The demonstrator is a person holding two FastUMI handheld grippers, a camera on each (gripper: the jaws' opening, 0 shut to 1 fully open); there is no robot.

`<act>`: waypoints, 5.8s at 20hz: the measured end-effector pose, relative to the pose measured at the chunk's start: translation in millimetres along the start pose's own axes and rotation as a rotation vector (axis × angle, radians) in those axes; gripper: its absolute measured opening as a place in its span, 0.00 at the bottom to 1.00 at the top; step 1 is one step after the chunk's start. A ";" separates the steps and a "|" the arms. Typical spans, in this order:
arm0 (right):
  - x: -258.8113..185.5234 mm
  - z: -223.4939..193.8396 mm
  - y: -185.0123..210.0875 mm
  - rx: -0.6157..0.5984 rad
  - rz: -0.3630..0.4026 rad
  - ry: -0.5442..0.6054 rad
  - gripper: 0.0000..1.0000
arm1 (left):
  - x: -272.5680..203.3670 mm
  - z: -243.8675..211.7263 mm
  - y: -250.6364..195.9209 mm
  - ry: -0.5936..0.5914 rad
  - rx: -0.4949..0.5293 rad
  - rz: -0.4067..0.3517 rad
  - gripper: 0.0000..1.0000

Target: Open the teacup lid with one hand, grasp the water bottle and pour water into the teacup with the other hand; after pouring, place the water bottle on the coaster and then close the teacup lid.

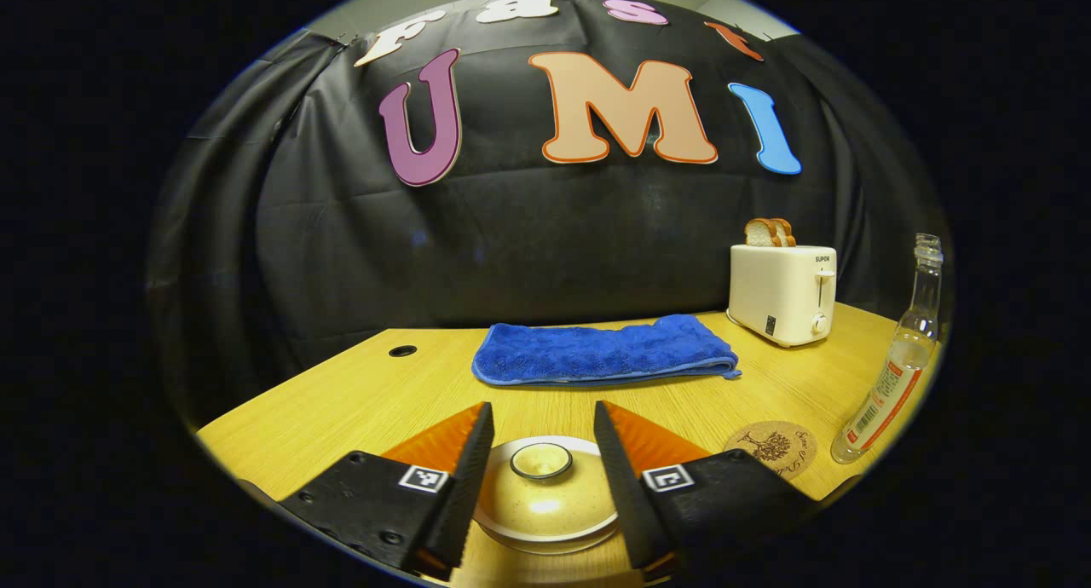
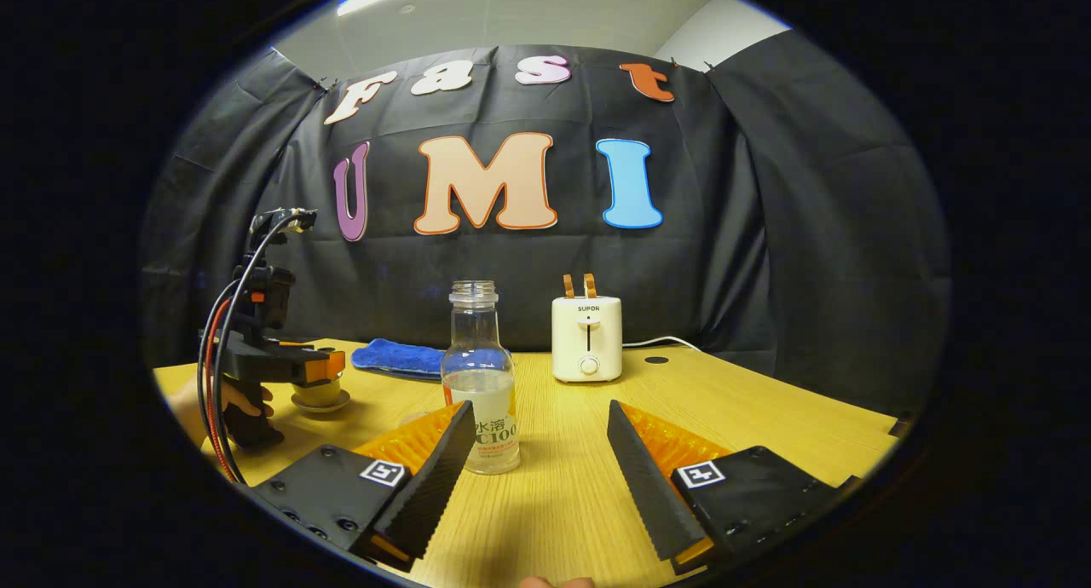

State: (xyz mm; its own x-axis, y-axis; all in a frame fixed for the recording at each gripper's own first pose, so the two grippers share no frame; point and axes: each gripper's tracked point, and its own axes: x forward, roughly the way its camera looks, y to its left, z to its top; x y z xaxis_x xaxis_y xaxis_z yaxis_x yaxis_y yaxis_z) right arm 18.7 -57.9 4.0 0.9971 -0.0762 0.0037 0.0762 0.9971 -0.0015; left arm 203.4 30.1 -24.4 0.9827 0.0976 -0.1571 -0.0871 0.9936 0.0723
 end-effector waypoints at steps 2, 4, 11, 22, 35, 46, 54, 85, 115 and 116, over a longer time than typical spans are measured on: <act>-0.2 -0.3 -0.5 0.000 0.000 0.000 0.99 | 1.2 -2.0 -0.6 0.010 0.012 0.007 0.51; 0.0 0.0 -0.5 0.000 0.000 -0.001 0.96 | 0.2 -2.0 0.8 0.010 0.011 0.008 0.31; 0.4 -0.6 -0.8 0.000 0.000 -0.001 0.98 | -5.6 7.7 2.9 -0.052 -0.030 0.006 0.28; 1.5 -0.7 -0.7 -0.001 0.002 -0.002 1.00 | -52.1 14.3 1.5 -0.149 -0.069 -0.054 0.27; 9.6 -3.3 33.8 0.001 0.069 0.001 0.99 | -159.4 -3.8 27.8 -0.164 -0.061 -0.117 0.25; 59.5 -6.4 62.0 0.004 0.077 0.008 0.97 | -160.4 -2.2 24.0 -0.169 -0.061 -0.146 0.25; 99.3 -7.1 65.8 0.006 0.060 0.002 0.94 | -160.1 -2.7 26.9 -0.167 -0.063 -0.132 0.26; 155.2 -27.7 214.5 -1.296 0.320 -0.137 0.68 | -148.1 -5.1 73.6 -0.166 -0.065 -0.102 0.22; 158.5 -20.5 256.8 -1.921 0.440 -0.346 0.67 | -147.4 -5.9 89.9 -0.163 -0.070 -0.080 0.22; 157.4 -19.8 257.6 -1.934 0.441 -0.355 0.67 | -148.3 -6.3 90.7 -0.163 -0.070 -0.080 0.22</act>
State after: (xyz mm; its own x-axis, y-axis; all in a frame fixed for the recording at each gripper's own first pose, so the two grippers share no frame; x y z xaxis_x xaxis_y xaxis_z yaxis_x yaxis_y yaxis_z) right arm 195.3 187.0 -15.6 0.9184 0.3704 -0.1390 0.0178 -0.3896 -0.9208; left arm 48.7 106.1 -0.8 0.9999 0.0130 0.0022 -0.0130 0.9999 -0.0034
